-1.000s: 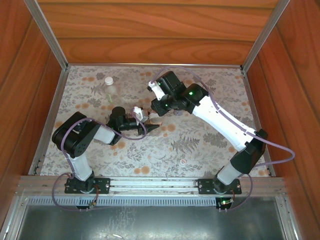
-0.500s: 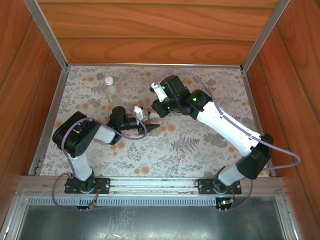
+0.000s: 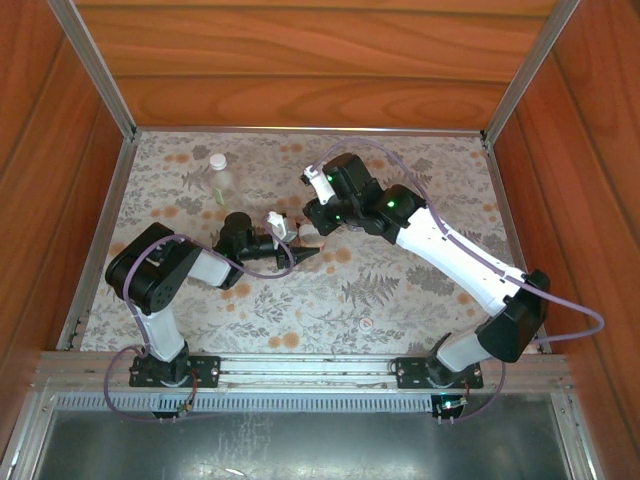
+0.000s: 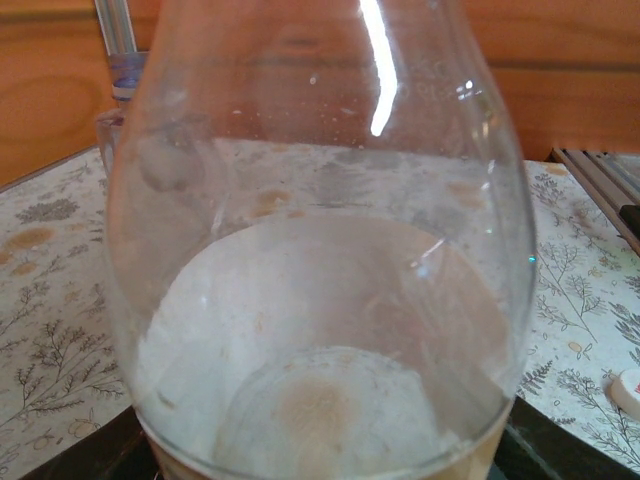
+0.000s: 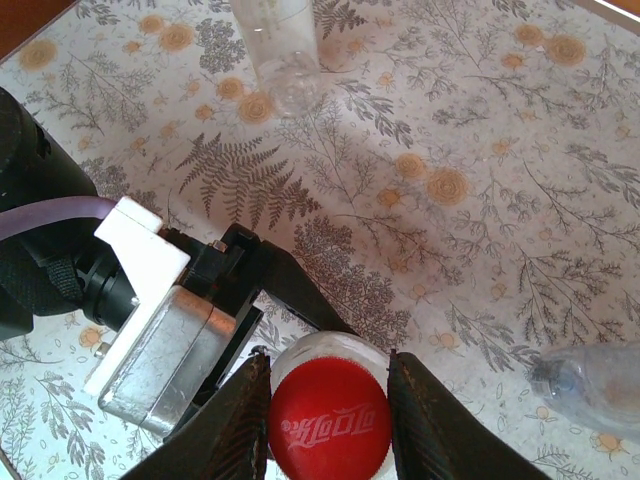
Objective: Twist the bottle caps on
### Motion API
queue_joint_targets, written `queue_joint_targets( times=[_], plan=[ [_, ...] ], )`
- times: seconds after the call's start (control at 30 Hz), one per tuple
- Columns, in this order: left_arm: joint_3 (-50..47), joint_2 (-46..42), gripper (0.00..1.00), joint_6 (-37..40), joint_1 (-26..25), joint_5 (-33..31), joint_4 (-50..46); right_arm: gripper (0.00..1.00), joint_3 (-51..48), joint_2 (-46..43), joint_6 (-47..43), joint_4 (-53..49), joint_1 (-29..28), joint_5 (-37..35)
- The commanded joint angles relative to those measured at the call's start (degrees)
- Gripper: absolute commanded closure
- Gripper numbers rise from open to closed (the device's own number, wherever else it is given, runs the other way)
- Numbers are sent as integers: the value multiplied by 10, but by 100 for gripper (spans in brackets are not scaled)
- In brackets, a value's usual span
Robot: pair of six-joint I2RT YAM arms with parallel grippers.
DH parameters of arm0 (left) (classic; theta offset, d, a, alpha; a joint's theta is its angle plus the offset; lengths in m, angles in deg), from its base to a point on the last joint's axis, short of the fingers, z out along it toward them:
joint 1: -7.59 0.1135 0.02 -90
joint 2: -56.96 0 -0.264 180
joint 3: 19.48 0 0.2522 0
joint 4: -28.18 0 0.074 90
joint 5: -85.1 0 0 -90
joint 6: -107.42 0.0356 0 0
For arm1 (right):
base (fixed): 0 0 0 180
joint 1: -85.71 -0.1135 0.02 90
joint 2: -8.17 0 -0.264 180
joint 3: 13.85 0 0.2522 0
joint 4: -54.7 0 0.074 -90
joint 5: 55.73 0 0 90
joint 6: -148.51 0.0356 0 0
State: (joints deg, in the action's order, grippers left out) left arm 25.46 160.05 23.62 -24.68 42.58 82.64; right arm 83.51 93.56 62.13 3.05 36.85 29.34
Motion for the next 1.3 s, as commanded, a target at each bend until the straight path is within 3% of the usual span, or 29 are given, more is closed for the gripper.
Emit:
queue_joint_targets(
  times=[0.0,0.43,1.0,1.13,1.27],
  plan=[
    [-5,23,41,5,-3,3,-62,65,-29,-3,5,-26,-6,-13],
    [-7,16,41,-7,0,38,-62,66,-143,-60,-75,81,-6,46],
    [1,13,42,-32,4,84,-64,65,-164,-77,-184,59,39,167],
    [0,12,42,-33,5,77,-64,65,-160,-67,-184,55,42,160],
    [-5,4,44,-20,4,6,-64,66,-161,-58,-156,63,42,133]
  ],
)
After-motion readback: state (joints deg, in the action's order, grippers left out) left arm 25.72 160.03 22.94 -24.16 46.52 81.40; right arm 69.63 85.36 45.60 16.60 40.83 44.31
